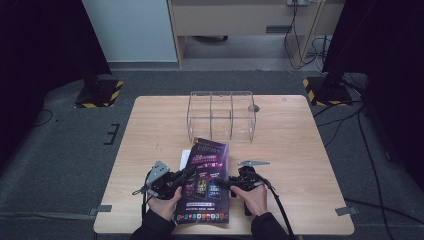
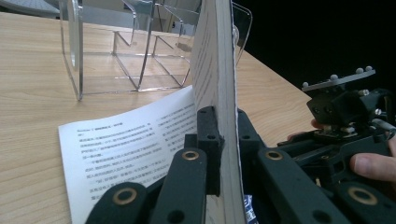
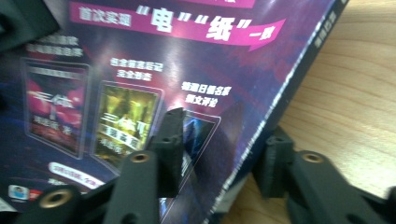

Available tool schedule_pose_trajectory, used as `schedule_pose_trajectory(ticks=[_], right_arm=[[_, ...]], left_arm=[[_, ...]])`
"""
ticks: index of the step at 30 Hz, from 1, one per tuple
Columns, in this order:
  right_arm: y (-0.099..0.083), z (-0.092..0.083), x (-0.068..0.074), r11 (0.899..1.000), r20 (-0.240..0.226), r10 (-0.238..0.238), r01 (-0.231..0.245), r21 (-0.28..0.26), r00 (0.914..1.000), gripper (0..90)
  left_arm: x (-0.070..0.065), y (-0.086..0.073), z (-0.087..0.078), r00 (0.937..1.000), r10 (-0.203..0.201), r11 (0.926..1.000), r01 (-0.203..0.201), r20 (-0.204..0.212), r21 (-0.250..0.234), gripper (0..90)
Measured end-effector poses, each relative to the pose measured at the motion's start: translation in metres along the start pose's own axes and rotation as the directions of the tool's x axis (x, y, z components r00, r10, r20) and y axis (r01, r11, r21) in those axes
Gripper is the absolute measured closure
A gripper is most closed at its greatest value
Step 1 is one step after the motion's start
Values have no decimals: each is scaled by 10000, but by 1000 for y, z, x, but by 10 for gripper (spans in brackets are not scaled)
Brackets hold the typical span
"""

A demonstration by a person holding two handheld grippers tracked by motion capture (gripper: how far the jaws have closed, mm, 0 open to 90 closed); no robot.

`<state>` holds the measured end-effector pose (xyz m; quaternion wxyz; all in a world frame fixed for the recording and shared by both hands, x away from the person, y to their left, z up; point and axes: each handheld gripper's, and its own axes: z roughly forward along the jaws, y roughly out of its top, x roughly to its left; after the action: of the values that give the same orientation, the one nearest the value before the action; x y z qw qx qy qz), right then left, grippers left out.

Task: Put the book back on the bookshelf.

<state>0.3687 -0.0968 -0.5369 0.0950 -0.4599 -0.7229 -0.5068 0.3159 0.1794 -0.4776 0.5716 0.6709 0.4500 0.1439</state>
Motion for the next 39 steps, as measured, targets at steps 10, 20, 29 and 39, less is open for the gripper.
schedule_pose_trajectory(ticks=[10,20,29,39], right_arm=[[1,-6,3,9964,-441,837,-843,-114,9955,755],[7,-23,12,9904,-764,961,-1030,-919,9924,840],[12,-34,16,9900,-952,767,-872,-1112,9925,844],[19,-44,25,9896,-1273,189,-367,-1389,9917,844]], left_arm=[[3,-1,-1,9998,-44,10000,44,-200,-9,847],[13,-3,-3,9970,-291,9996,295,-716,51,819],[17,-5,-2,9956,-387,9992,395,-856,81,714],[24,-8,1,9910,-452,9989,459,-1257,25,476]])
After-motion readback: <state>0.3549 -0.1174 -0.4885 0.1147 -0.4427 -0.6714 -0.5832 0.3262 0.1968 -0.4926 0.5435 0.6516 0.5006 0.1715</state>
